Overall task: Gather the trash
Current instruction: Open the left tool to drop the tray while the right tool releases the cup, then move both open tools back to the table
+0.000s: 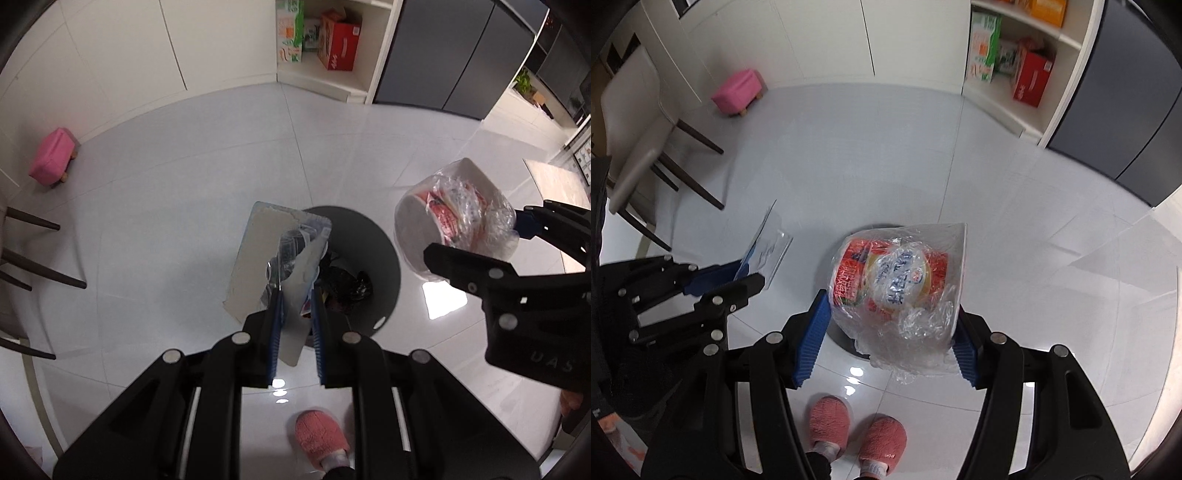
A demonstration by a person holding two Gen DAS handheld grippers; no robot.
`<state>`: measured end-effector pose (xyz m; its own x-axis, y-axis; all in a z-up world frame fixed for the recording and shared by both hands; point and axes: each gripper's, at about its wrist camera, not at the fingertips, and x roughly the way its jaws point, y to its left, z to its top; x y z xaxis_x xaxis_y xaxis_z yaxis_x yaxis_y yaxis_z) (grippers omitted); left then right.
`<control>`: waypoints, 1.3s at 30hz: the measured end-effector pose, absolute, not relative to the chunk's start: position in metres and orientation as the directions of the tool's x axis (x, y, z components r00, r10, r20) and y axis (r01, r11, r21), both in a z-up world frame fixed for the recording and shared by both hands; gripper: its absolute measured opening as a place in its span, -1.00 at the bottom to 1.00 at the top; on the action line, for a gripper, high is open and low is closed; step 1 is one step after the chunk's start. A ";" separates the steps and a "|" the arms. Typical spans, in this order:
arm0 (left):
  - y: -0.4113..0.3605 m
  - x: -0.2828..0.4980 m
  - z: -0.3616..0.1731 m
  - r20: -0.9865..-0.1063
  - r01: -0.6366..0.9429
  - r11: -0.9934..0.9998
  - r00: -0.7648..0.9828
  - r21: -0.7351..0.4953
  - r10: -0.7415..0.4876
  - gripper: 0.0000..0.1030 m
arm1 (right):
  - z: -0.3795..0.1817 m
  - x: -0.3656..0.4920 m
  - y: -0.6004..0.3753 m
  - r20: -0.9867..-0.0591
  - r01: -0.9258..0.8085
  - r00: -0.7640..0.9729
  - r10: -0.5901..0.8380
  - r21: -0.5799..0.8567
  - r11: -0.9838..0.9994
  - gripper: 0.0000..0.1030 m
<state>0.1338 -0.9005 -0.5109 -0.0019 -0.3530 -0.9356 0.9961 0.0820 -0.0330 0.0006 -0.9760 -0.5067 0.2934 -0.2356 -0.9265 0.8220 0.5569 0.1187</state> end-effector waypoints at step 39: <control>-0.846 0.126 -0.383 -0.932 0.971 0.230 0.026 -0.062 -0.361 0.07 | -0.360 0.005 -0.935 -0.906 0.756 0.331 -0.262 0.089 0.649 0.35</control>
